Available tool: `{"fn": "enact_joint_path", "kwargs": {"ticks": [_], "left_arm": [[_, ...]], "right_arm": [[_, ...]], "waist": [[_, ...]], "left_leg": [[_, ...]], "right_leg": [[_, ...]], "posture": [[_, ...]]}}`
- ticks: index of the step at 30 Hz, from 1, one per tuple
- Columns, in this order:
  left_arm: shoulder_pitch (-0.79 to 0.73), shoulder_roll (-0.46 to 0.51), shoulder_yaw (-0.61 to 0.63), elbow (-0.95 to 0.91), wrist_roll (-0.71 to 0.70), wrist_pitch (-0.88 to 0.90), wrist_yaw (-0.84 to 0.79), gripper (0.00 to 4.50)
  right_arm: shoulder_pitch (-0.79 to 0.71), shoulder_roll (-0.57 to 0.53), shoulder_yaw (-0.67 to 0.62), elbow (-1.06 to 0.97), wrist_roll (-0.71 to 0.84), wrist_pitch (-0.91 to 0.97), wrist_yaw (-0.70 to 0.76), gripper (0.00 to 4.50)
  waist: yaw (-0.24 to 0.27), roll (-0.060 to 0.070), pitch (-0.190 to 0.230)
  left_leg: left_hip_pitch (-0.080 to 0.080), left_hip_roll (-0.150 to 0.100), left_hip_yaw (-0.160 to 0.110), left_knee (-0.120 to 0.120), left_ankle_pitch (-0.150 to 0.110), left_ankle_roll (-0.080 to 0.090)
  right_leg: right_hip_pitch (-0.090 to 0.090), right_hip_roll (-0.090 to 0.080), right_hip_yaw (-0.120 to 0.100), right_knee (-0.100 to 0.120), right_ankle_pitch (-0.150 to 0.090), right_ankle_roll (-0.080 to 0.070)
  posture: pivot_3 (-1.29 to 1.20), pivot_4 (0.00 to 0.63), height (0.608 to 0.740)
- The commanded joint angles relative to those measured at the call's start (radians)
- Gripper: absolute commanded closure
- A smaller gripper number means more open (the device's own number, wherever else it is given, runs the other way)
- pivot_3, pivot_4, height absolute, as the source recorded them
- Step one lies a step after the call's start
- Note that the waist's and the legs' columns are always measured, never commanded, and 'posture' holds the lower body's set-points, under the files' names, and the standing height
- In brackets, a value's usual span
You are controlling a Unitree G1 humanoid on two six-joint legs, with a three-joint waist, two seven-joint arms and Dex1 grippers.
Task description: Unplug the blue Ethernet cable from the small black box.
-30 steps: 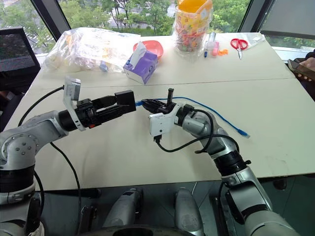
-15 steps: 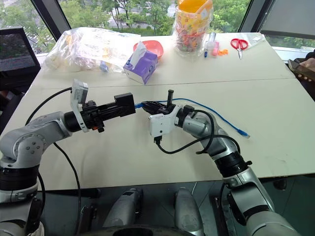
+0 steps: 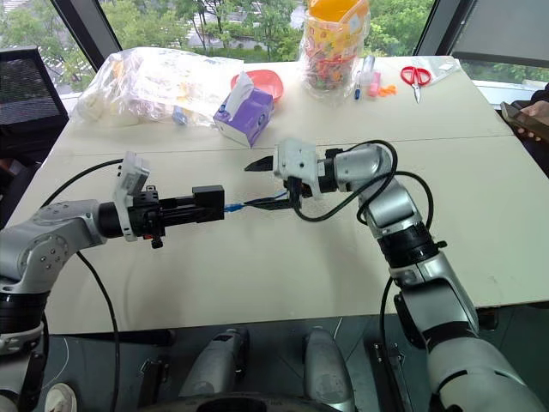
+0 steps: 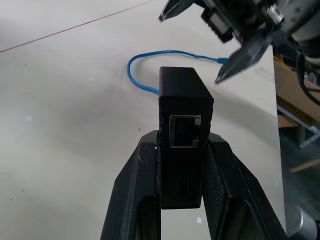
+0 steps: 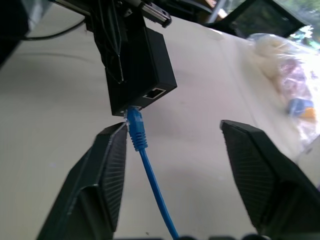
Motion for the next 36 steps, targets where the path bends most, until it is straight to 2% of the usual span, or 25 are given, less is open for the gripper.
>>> {"fn": "enact_joint_path", "kwargs": {"ticks": [1, 6, 13, 31, 32, 34, 35, 36], "left_arm": [[-0.014, 0.005, 0.023, -0.005, 0.006, -0.041, -0.035, 4.01], [-0.034, -0.030, 0.058, -0.003, 0.003, -0.084, -0.020, 4.01], [-0.040, -0.041, 0.073, -0.015, -0.018, -0.067, -0.015, 4.01], [-0.026, -0.065, 0.084, -0.041, -0.024, -0.070, 0.006, 4.01], [-0.025, -0.065, 0.084, -0.043, -0.025, -0.070, 0.006, 4.01], [-0.022, -0.066, 0.082, -0.044, -0.025, -0.071, 0.009, 4.01], [-0.021, -0.066, 0.081, -0.045, -0.026, -0.070, 0.010, 4.01], [-0.019, -0.066, 0.082, -0.046, -0.027, -0.069, 0.011, 4.01]], "right_arm": [[-0.044, 0.001, -0.006, 0.038, 0.071, 0.113, 0.093, 1.50], [-0.102, 0.022, 0.044, 0.120, 0.080, 0.334, 0.160, 1.50], [-0.196, 0.091, 0.000, 0.246, 0.126, 0.496, 0.162, 1.50], [-0.229, 0.122, 0.007, 0.241, 0.143, 0.593, 0.192, 1.50], [-0.229, 0.123, 0.007, 0.240, 0.143, 0.596, 0.191, 2.02], [-0.229, 0.124, 0.008, 0.235, 0.145, 0.605, 0.194, 2.70], [-0.230, 0.123, 0.010, 0.233, 0.144, 0.608, 0.194, 3.22], [-0.230, 0.123, 0.010, 0.232, 0.145, 0.611, 0.194, 3.22]], "waist": [[0.001, 0.000, 0.000], [0.001, 0.000, 0.000], [-0.001, 0.000, 0.000], [-0.001, 0.000, 0.000], [-0.001, 0.000, 0.000], [-0.001, 0.000, 0.000], [-0.001, 0.000, 0.000], [0.000, 0.000, 0.000]], "left_leg": [[0.000, 0.000, 0.000, 0.000, 0.000, 0.000], [-0.002, 0.000, 0.000, 0.000, 0.000, 0.000], [-0.003, 0.000, 0.000, 0.000, 0.000, 0.000], [-0.004, 0.000, 0.000, 0.000, 0.000, 0.000], [-0.004, 0.000, 0.000, 0.000, 0.000, 0.000], [-0.004, 0.000, 0.000, 0.000, 0.000, 0.000], [-0.004, 0.000, 0.000, 0.000, 0.000, 0.000], [-0.004, 0.000, 0.000, 0.000, 0.000, 0.000]], "right_leg": [[0.000, 0.000, 0.000, 0.000, 0.000, 0.000], [-0.002, 0.000, 0.000, 0.000, 0.000, 0.000], [-0.003, 0.000, 0.000, 0.001, 0.001, 0.001], [-0.004, 0.000, -0.001, 0.001, 0.002, 0.004], [-0.004, 0.000, -0.001, 0.001, 0.002, 0.004], [-0.004, 0.000, -0.001, 0.001, 0.002, 0.004], [-0.004, 0.000, -0.001, 0.001, 0.002, 0.004], [-0.004, 0.000, -0.001, 0.001, 0.002, 0.004]], "posture": [[0.00, 0.150, 0.726], [0.00, 0.150, 0.726], [0.00, 0.150, 0.726], [0.00, 0.150, 0.726], [0.00, 0.150, 0.726], [0.00, 0.150, 0.726], [0.00, 0.150, 0.726], [0.00, 0.150, 0.726]]}}
